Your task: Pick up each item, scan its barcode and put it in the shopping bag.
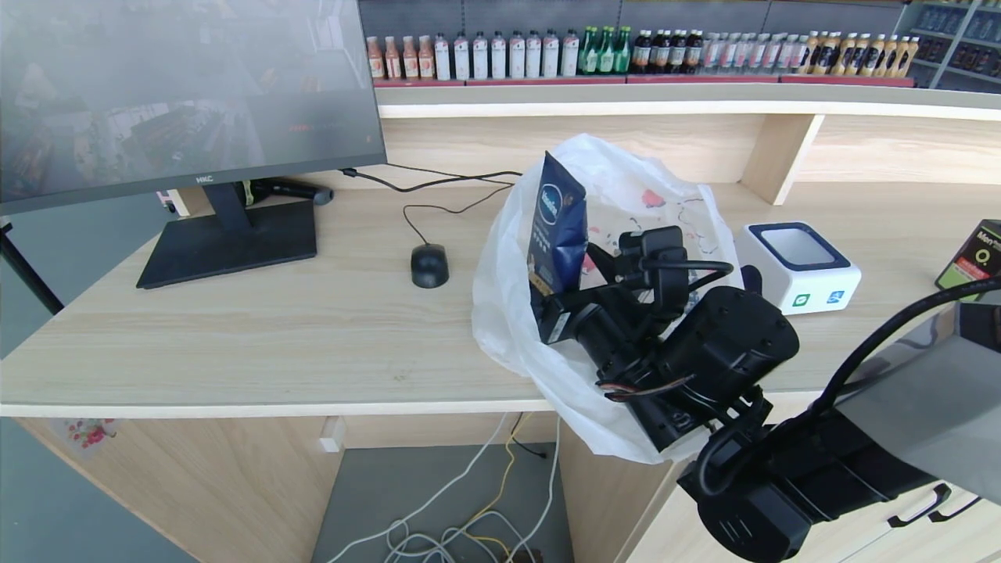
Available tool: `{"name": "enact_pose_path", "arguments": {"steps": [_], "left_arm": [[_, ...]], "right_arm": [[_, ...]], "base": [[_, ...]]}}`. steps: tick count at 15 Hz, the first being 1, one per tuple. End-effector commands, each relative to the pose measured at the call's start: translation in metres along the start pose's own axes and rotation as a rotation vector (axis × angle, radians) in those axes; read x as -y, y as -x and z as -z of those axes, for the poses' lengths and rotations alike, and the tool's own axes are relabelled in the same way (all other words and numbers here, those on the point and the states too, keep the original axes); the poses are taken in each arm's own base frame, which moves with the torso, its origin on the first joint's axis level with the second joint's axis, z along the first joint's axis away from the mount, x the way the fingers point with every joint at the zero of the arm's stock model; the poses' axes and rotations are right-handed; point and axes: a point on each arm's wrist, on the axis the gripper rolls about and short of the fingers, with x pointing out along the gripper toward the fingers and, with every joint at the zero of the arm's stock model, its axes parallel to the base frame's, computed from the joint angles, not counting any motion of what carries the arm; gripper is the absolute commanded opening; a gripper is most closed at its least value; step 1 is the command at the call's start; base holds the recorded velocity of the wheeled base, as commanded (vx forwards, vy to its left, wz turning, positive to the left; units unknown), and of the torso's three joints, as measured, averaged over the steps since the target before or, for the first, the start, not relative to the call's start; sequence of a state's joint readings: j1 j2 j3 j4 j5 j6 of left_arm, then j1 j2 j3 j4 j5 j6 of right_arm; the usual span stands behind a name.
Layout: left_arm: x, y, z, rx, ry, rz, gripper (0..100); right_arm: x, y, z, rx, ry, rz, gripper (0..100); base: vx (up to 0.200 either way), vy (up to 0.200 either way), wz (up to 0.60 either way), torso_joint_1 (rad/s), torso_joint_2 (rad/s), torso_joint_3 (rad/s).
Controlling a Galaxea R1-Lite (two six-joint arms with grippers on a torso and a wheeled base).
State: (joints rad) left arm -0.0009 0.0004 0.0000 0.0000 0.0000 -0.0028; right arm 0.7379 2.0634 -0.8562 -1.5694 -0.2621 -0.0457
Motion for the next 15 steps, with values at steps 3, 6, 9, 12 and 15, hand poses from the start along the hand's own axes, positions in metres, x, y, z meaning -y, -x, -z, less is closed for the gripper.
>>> {"name": "enact_pose_path", "arguments": {"steps": [3,6,9,12,15], "left_arm": [[0.0,0.0,0.0,0.0,0.0,-0.001,100],[0.0,0.0,0.0,0.0,0.0,0.001,100],[0.0,0.0,0.0,0.0,0.0,-0.001,100],[0.0,0.0,0.0,0.0,0.0,-0.001,100],[0.0,0.0,0.0,0.0,0.0,-0.001,100]], "right_arm": [[0.001,0.004,-0.016,0.032,-0.007,0.0,100],[0.001,0.011,-0.022,0.031,-0.006,-0.005,100],[0.0,0.02,-0.031,0.03,-0.006,-0.018,100],[0.002,0.025,-0.038,0.039,-0.008,-0.018,100],[0.004,0.039,-0.051,0.043,-0.006,-0.025,100]], "base": [[0.0,0.0,0.0,0.0,0.0,0.0],[0.0,0.0,0.0,0.0,0.0,0.0],[0.0,0.0,0.0,0.0,0.0,0.0],[0.0,0.0,0.0,0.0,0.0,0.0],[0.0,0.0,0.0,0.0,0.0,0.0]]}}
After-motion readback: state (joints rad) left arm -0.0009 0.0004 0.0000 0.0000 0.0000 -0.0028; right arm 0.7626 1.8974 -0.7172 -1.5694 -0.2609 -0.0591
